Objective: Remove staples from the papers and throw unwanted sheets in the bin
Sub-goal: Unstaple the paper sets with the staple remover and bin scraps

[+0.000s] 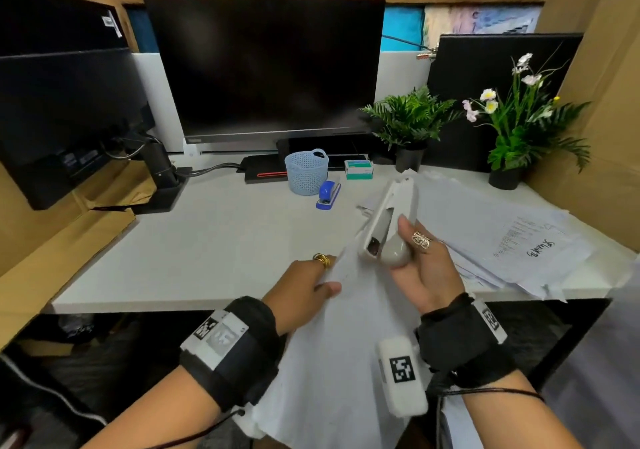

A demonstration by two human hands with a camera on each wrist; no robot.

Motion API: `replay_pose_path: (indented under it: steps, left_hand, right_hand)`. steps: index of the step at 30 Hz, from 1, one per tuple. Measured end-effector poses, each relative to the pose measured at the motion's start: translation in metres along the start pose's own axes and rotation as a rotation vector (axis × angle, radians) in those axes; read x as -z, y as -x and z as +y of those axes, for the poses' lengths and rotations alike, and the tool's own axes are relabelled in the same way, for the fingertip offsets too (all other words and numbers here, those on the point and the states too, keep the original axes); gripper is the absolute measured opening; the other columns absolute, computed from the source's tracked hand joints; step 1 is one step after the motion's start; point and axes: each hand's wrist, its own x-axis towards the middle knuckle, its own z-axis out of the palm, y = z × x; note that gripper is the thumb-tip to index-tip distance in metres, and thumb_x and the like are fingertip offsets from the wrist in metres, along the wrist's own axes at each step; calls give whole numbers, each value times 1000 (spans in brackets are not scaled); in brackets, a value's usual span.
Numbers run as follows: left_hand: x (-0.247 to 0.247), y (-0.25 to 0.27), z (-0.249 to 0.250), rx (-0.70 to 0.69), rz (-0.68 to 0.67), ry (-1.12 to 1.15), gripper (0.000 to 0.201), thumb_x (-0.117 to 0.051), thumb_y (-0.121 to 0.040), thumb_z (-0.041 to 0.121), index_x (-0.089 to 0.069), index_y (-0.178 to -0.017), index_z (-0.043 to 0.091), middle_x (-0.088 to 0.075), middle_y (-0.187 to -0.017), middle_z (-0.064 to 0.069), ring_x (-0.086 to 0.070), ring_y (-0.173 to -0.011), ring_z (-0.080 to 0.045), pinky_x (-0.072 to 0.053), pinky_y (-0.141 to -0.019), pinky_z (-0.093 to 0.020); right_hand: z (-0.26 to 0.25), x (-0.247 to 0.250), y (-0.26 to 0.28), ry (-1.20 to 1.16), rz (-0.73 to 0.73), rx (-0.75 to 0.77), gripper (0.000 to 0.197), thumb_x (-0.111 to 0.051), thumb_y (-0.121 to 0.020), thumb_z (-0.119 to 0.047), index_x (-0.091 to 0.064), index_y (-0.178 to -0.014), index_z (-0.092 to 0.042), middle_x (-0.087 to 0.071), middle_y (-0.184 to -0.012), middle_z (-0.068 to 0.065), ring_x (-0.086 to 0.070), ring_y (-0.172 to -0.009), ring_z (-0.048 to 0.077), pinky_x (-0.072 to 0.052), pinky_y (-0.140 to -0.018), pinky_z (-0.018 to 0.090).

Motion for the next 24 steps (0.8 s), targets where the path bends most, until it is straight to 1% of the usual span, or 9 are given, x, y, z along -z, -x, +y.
replay_pose_path:
  steps: [3, 6, 8, 12, 14, 16, 18, 21, 24]
  left_hand:
    - [-9, -2, 10, -74, -39, -27, 18, -57, -92, 23, -60, -107, 14, -62, -100, 3, -59, -94, -13, -43, -77, -15]
    - [-20, -1, 22, -164, -82, -95, 16, -57, -91, 24, -62, -103, 13, -61, -92, 0, -57, -85, -13, -39, -69, -14]
    - [-27, -1, 27, -197, -94, -148, 20, -55, -93, 24, -62, -105, 10, -60, -89, -1, -55, -81, -14, -37, -69, -19]
    - [-33, -5, 32, -223, -75, -246, 25, -52, -94, 29, -60, -89, 5, -57, -78, -6, -54, -75, -21, -41, -68, -30]
    - [-34, -6, 37, -215, -55, -296, 30, -51, -95, 30, -54, -80, 4, -55, -74, -8, -52, -72, -23, -42, -68, -34]
    - [-32, -7, 42, -219, -44, -322, 30, -50, -95, 30, -47, -74, 9, -49, -68, -4, -46, -67, -20, -38, -65, -33]
    - [-31, -8, 44, -221, -42, -332, 31, -50, -95, 30, -43, -71, 12, -43, -63, 1, -43, -66, -19, -34, -61, -31]
    - [-31, -8, 44, -223, -57, -334, 32, -50, -95, 30, -43, -70, 12, -40, -60, 3, -44, -65, -21, -35, -61, -31]
    - [-32, -6, 46, -230, -81, -334, 31, -49, -95, 30, -47, -72, 9, -45, -62, -2, -47, -66, -23, -38, -64, -33]
  right_hand:
    - [-13, 2, 0, 243, -24, 145, 25, -45, -87, 5, -55, -105, -8, -69, -75, 0, -63, -82, 20, -55, -67, 27]
    - [-21, 6, -5, 445, 23, 290, 54, -62, -75, -24, -49, -121, 1, -66, -89, 3, -62, -90, 22, -53, -77, 35]
    - [-25, 6, -5, 632, 22, 381, 70, -65, -67, -45, -51, -119, 1, -66, -93, 2, -64, -91, 21, -52, -80, 40]
    - [-29, 10, -1, 980, -115, 518, 39, -54, -71, -54, -52, -97, -24, -64, -81, -3, -64, -74, 5, -51, -67, 22]
    - [-30, 13, 1, 1165, -203, 548, 36, -50, -73, -55, -50, -95, -27, -59, -78, -8, -58, -68, -2, -44, -59, 11]
    - [-28, 18, 0, 1287, -240, 554, 40, -49, -75, -57, -52, -95, -23, -58, -72, -6, -54, -63, 4, -41, -53, 14]
    - [-25, 24, -2, 1323, -228, 562, 42, -49, -76, -57, -56, -92, -19, -59, -72, -1, -54, -63, 9, -41, -55, 20]
    - [-21, 28, -3, 1230, -175, 554, 28, -55, -76, -53, -57, -76, -25, -57, -66, -9, -53, -60, 0, -39, -54, 12]
    - [-17, 31, -6, 1163, -133, 521, 43, -55, -74, -56, -61, -68, -14, -57, -61, -1, -52, -57, 10, -40, -54, 23]
